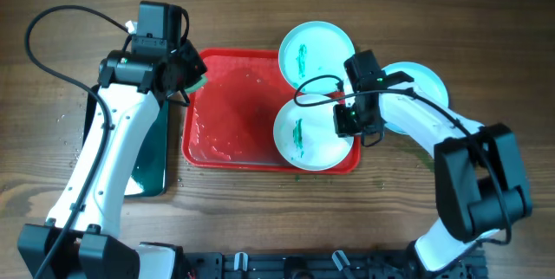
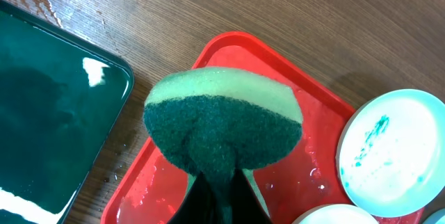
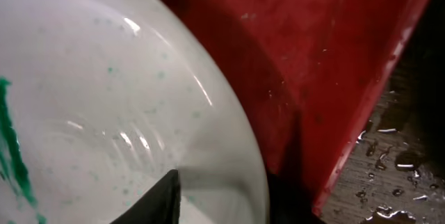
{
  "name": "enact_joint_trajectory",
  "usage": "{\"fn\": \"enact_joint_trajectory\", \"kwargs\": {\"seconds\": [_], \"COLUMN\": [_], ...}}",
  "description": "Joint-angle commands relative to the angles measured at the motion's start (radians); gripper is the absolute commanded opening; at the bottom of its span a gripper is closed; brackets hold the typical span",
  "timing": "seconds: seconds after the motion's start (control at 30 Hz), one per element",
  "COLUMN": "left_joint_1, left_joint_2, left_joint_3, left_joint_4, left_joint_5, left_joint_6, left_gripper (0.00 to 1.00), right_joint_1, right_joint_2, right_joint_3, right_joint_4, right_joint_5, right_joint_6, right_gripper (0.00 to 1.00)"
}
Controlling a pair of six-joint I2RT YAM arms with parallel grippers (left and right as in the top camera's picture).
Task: Clean dirty plates on tray and stack at the side
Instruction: 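Grip the rim of the lower white plate with the right gripper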
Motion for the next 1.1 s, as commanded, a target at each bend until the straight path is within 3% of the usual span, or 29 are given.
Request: {"fn": "enact_joint_trajectory", "kwargs": {"seconds": [0.0,0.03,0.27,0.4,0.63,0.77,1.07], "left_joint_1": [-0.004,-0.004,-0.004,-0.004,-0.003,-0.004,-0.004], "left_joint_2": [0.007,0.007,0.007,0.007,0.008,0.010,0.105], "left_joint_3": [-0.008,-0.008,-0.008,-0.008,-0.008,-0.008,-0.008], "left_joint_4": [0.006,0.006,0.001,-0.017,-0.021,-0.032,-0.041], "left_joint_5": [0.012,0.012,0.012,0.012,0.012,0.011,0.012], "left_joint_6": [-0.017,-0.017,-0.017,-0.017,-0.017,-0.010,0.204], "left_gripper": [0.04,0.04,0.04,0.04,0.04,0.04,0.04], "right_joint_1": [0.001,0.001,0.024,0.100,0.276,0.294,0.286], "right_joint_2": [0.024,0.024,-0.022,-0.035,0.031,0.108,0.255], "right_joint_3": [0.007,0.007,0.062,0.149,0.171,0.185,0.306], "right_joint_4": [-0.014,-0.022,-0.093,-0.076,0.195,0.225,0.161], "right_joint_5": [-0.003,-0.005,-0.095,-0.083,-0.018,-0.026,-0.121], "right_joint_6": [-0.020,-0.021,-0.008,0.104,0.294,0.318,0.279], "right_gripper": [0.12,0.04,0.04,0.04,0.04,0.04,0.04]}}
